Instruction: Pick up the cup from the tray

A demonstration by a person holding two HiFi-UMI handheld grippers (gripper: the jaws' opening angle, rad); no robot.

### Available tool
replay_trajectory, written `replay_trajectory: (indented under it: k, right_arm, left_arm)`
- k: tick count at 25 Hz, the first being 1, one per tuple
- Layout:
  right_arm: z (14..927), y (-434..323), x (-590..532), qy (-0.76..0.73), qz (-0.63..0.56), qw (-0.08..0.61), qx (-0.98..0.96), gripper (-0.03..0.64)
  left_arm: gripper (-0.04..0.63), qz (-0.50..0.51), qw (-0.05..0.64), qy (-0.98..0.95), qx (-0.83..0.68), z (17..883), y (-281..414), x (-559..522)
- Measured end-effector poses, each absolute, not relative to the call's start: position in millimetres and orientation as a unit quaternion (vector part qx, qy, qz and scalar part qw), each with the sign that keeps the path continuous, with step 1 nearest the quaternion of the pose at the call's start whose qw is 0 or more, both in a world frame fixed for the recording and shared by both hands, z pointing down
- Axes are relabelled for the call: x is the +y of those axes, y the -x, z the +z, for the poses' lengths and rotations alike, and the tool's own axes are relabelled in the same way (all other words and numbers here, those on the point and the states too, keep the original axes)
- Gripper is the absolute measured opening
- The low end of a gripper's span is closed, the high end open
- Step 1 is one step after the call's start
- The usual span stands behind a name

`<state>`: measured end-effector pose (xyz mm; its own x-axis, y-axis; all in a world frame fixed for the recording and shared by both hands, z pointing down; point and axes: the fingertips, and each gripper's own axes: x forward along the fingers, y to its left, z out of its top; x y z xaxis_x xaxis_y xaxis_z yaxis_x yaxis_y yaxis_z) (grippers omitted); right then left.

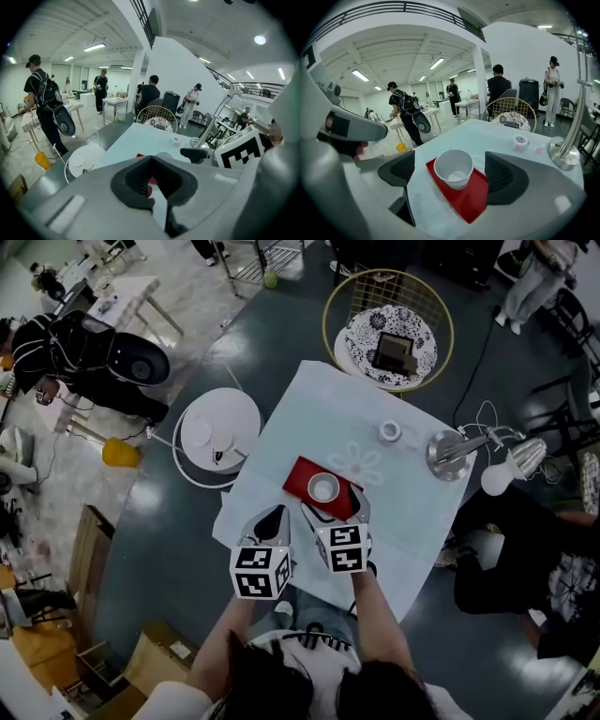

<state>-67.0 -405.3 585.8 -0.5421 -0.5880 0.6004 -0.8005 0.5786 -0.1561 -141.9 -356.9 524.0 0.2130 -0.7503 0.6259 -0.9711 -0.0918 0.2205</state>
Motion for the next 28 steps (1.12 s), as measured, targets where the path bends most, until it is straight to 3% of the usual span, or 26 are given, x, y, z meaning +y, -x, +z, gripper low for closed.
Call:
replay_trajectory:
  k: [14,20,28]
  right_arm:
    - [645.9,82.0,-429.8,-0.382,0.235,0.303,-0.841,0.483]
    - [648.9,84.4,-430.4,-0.367,0.241,0.305,-0.845,0.403]
    - [634.9,89.0,-429.4,-0.363,0.251,0.281,-0.852,0.391]
  left_arm:
    - [0.0,0.218,0.342,-0.707,-0.579,566.3,132.5,-376.1]
    - [0.0,0.215,0.355,-0.706,-0.574,570.0,129.6,-376.3]
    - [0.0,0.204,0.368,-0.698,-0.58,569.2,138.1,-369.7]
